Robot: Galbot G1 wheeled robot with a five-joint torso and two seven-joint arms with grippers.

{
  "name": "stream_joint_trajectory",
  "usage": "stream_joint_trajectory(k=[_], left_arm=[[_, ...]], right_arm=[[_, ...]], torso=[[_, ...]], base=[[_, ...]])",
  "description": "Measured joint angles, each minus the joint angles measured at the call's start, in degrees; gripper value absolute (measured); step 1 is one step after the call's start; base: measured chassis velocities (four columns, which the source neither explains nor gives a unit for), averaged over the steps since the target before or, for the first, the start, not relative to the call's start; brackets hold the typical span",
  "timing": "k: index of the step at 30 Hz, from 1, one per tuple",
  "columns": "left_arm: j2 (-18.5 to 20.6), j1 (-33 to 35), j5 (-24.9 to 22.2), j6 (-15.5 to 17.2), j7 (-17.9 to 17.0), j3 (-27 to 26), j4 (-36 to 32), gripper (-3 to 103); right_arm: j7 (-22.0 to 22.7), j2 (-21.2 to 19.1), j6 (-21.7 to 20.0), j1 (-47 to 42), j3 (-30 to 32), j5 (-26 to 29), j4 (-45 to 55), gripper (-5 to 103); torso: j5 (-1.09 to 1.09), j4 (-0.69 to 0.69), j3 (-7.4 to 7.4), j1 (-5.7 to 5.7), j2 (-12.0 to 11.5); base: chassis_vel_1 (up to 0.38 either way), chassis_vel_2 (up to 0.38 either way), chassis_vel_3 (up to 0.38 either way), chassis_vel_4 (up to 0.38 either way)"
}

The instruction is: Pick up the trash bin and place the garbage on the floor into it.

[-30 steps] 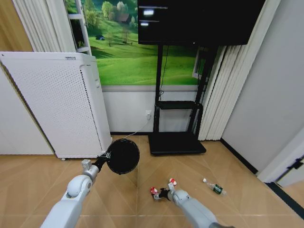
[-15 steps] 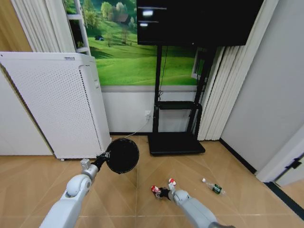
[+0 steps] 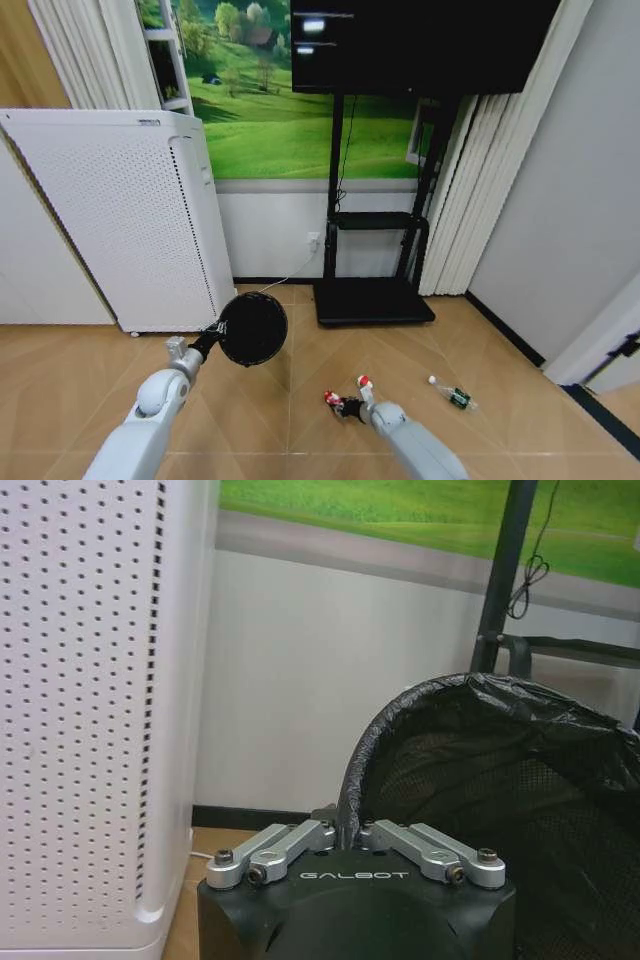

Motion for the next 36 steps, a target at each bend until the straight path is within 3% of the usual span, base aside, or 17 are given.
stream_joint_trajectory(k=[8, 10, 13, 17, 19, 26, 29, 32, 33, 36], left_arm=[[0.0, -0.4, -0.8, 0.0, -0.2, -1.2, 3.1, 4], [-0.5, -1.0, -0.5, -0.1, -0.1, -1.2, 6.5, 4], [-1.4, -1.4, 0.2, -0.3, -0.1, -0.6, 9.0, 4], [-2.3, -1.5, 0.9, -0.3, -0.3, 0.0, 10.1, 4], [-4.2, -2.9, 1.8, -0.3, -1.0, 2.8, 11.1, 4], [-6.6, -6.7, 2.5, 0.0, -3.6, 11.0, 11.7, 4], [-7.6, -10.7, 2.3, 0.0, -5.9, 18.0, 12.4, 4], [-7.7, -11.7, 2.0, 0.0, -6.2, 19.8, 12.6, 4], [-7.6, -14.0, 0.9, 0.0, -7.2, 24.3, 13.1, 4], [-7.7, -15.9, 0.3, 0.1, -8.0, 27.7, 13.3, 4]], right_arm=[[1.5, -7.4, -1.0, -6.9, 14.4, 2.5, 14.2, 42], [2.8, -10.1, -1.4, -10.9, 21.0, 6.0, 23.8, 42], [4.5, -12.1, -3.3, -13.9, 24.8, 10.3, 32.1, 42], [5.2, -13.2, -5.0, -14.9, 26.1, 12.7, 38.1, 42], [8.5, -14.1, -6.9, -15.9, 25.9, 15.3, 46.7, 42], [12.3, -13.5, -11.5, -16.6, 24.3, 17.3, 56.0, 42], [11.8, -12.7, -11.9, -17.2, 21.8, 13.7, 56.4, 42], [11.6, -12.2, -11.9, -17.2, 21.4, 12.6, 55.9, 42], [11.3, -10.9, -11.9, -16.9, 20.0, 10.6, 54.7, 42], [11.2, -9.8, -12.3, -16.4, 18.1, 9.0, 53.7, 42]], torso=[[0.02, -0.03, -0.02, 0.0, 0.0], [-0.04, -0.02, -0.02, -0.01, 0.0], [0.02, -0.03, -0.02, -0.01, 0.0], [-0.04, -0.02, -0.02, -0.02, 0.0], [0.0, 0.0, -0.02, -0.02, 0.0], [-0.02, -0.01, -0.02, -0.01, 0.0], [-0.01, -0.02, -0.02, -0.01, 0.0], [-0.01, -0.02, -0.02, -0.02, 0.0], [0.0, -0.03, -0.02, -0.02, 0.0], [0.0, -0.03, -0.02, -0.02, 0.0]], base=[[0.0, 0.0, 0.0, 0.0], [0.0, 0.0, 0.0, 0.0], [0.0, 0.0, 0.0, 0.0], [0.0, 0.0, 0.0, 0.0], [0.0, 0.0, 0.0, 0.0], [0.0, 0.0, 0.0, 0.0], [0.0, 0.0, 0.0, 0.0], [0.0, 0.0, 0.0, 0.0], [0.0, 0.0, 0.0, 0.0], [0.0, 0.0, 0.0, 0.0]])
